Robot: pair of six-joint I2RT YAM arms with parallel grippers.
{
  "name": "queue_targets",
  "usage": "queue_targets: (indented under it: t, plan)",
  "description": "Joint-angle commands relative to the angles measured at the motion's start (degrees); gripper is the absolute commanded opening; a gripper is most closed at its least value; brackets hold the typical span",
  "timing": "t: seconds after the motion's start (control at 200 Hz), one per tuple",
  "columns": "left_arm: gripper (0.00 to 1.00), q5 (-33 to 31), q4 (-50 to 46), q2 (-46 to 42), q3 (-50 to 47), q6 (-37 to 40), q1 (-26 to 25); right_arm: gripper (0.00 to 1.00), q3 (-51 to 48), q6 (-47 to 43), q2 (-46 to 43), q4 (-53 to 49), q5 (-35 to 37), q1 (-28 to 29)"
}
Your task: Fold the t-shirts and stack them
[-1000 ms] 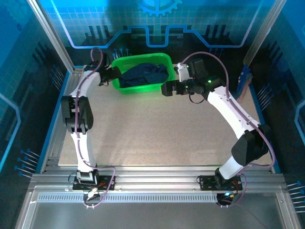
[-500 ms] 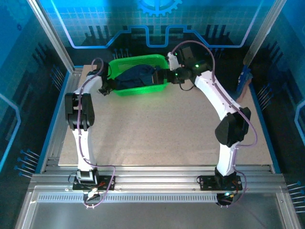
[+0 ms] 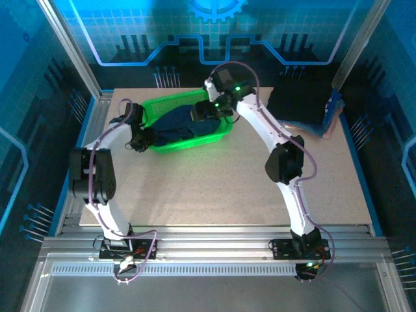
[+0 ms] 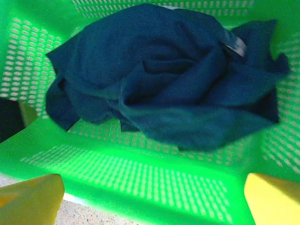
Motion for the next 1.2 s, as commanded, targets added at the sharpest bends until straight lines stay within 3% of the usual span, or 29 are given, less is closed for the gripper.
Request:
queue_targets:
  t: [0.0,0.24,0.315,0.35,0.42,0.47,0.535,0.65,0.74,0.91,1.02,1.196]
  plan:
    - [0.23,4.38,0.34,-7.06,-7.29,-3.93,-1.43,1.0,2.09,-0.1,4.48,-2.61,3.38,2.74]
    - [0.21,6.23,3.41,-18.38,-20.67,-10.71,-3.68,0.99,0.6,6.0,12.5,0.84,8.54,6.99]
    - [0.2,6.47,3.81,-21.57,-23.18,-11.67,-3.68,0.94,0.51,9.52,14.8,2.1,8.5,7.55]
    - [0.21,6.49,3.72,-22.66,-23.95,-12.01,-3.68,0.83,0.36,11.35,15.51,2.72,8.26,7.6]
    - [0.2,5.92,3.19,-24.69,-25.12,-12.51,-3.67,0.41,-1.6,14.26,15.21,6.38,6.43,7.24]
    - [0.2,5.26,3.0,-25.71,-25.78,-13.04,-3.68,0.18,-3.22,17.03,13.32,9.46,4.69,6.59]
    - [0.19,4.29,2.05,-26.23,-25.53,-13.1,-3.43,0.0,-3.53,19.41,8.64,13.82,0.85,5.72]
    - [0.19,3.49,1.46,-26.34,-24.77,-13.56,-1.63,0.0,-0.89,15.18,-4.19,20.21,-0.27,5.68]
    - [0.18,2.56,1.82,-25.7,-23.72,-14.77,0.46,0.0,6.73,17.73,-10.96,20.82,-3.03,3.33]
    - [0.16,1.98,3.76,-21.79,-18.7,-18.37,6.92,0.0,18.05,23.4,-17.25,23.26,-9.73,-0.8]
    - [0.16,0.92,4.63,-18.81,-14.18,-22.23,11.52,0.0,18.34,24.42,-21.08,24.13,-12.07,-2.59]
    - [0.12,-2.95,5.17,-14.64,-8.27,-27.72,15.94,0.0,16.32,21.81,-23.3,15.16,-14.58,-4.91]
